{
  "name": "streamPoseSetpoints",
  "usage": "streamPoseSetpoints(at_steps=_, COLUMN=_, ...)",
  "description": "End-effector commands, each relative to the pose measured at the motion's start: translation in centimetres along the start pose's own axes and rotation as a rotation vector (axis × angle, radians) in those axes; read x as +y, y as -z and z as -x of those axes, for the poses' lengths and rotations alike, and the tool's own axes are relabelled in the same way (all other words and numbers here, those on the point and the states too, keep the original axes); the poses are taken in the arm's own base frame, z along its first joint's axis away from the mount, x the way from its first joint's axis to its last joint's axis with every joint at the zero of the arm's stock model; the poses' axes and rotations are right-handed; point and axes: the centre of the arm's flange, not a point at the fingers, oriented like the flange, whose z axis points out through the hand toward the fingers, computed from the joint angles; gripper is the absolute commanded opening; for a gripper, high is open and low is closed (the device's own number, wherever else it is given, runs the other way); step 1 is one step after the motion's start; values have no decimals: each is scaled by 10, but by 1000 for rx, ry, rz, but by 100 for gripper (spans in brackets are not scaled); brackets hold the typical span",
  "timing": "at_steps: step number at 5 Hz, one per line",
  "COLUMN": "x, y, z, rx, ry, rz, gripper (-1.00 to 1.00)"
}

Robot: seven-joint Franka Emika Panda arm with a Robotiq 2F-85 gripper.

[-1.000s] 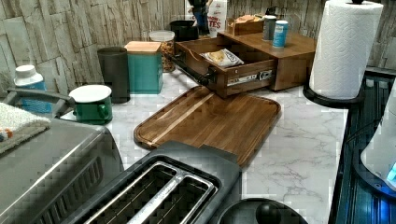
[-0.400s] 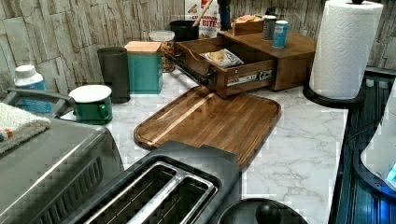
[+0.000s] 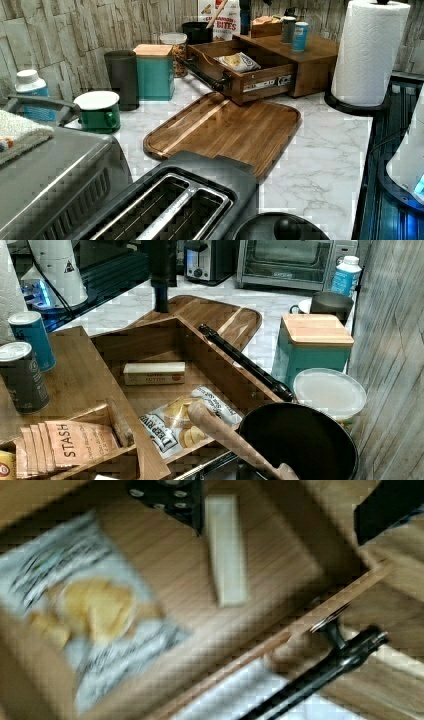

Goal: Pick up the butter.

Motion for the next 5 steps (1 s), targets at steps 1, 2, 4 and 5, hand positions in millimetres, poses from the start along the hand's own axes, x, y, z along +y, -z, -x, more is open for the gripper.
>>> streamPoseSetpoints(at_steps=1, x=15, y=-6, z=-15, rx=46, ry=286, rz=103, gripper=100)
streamPoseSetpoints(at_steps=2, x=24, y=-23, z=-7, rx=12, ry=218, rz=84, gripper=100)
streamPoseSetpoints(at_steps=4, x=5, y=-71, z=15, rx=49, ry=133, rz=126, gripper=100)
streamPoseSetpoints(at_steps=5, x=-1, y=-86, z=23, rx=1, ry=82, rz=90, gripper=100)
